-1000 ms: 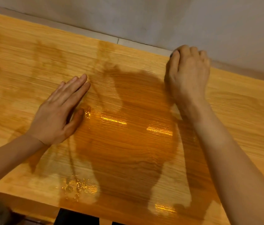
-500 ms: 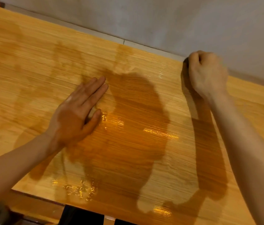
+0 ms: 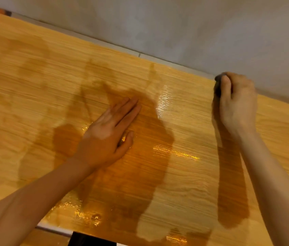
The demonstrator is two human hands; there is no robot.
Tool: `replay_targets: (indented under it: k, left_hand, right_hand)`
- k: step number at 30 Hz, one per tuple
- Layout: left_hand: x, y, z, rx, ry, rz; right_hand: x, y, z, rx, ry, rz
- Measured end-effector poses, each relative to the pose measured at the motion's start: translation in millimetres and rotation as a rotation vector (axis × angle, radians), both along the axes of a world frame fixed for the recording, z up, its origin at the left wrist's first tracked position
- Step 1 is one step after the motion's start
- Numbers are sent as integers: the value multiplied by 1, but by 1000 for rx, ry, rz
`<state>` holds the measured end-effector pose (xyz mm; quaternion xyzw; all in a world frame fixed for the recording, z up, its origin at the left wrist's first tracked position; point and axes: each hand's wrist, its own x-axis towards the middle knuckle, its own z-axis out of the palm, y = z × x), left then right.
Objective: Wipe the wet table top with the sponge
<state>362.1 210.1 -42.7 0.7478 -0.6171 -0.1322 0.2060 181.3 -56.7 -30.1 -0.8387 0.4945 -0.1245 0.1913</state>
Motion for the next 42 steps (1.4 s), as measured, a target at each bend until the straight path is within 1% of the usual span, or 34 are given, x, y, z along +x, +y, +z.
replay_targets:
  k: [2, 4, 7, 9, 11, 12, 15, 18, 20, 24, 29, 33, 35, 38, 40, 42]
  left_hand:
    - [1, 0, -1, 8, -10, 5]
    - [1, 0, -1, 15, -15, 3]
    - [1, 0, 0, 25, -17, -10]
    - [2, 0, 0, 44, -27, -17]
    - [1, 0, -1, 48, -42, -15]
    - [1, 1, -2, 42, -41, -15]
    - [1, 2, -3, 0, -7, -20]
    - [6, 4, 1, -22, 90, 4]
    - [18, 10, 4, -18, 119, 78]
    - [65, 39, 8, 7, 102, 233]
    - [116, 77, -1, 46, 34, 328]
    - [118, 81, -4, 32, -24, 355]
    - [118, 80, -5, 34, -28, 349]
    - [119, 79, -4, 45, -30, 341]
    - [119, 80, -4, 22, -40, 330]
    - [117, 81, -4, 5, -48, 321]
  right_hand:
    - [12, 5, -1, -34, 15, -108]
    - [52, 23, -4, -62, 20, -98]
    - [122, 55, -7, -27, -36, 86]
    - [145, 62, -6, 0, -62, 232]
    - [134, 53, -6, 49, -68, 333]
    - [117, 46, -6, 55, -62, 329]
    - [56, 26, -2, 12, -18, 171]
    - [46, 23, 3, 12, 58, 53]
    - [65, 27, 3, -6, 107, 22]
    - [121, 56, 0, -59, 132, 80]
    - [207, 97, 4, -69, 165, 168]
    - [270, 122, 1, -52, 124, 249]
    - [284, 124, 0, -13, 96, 314]
    - [258, 106, -4, 76, -6, 405]
    - [218, 85, -8, 66, -61, 341]
    - [167, 70, -7, 46, -40, 209]
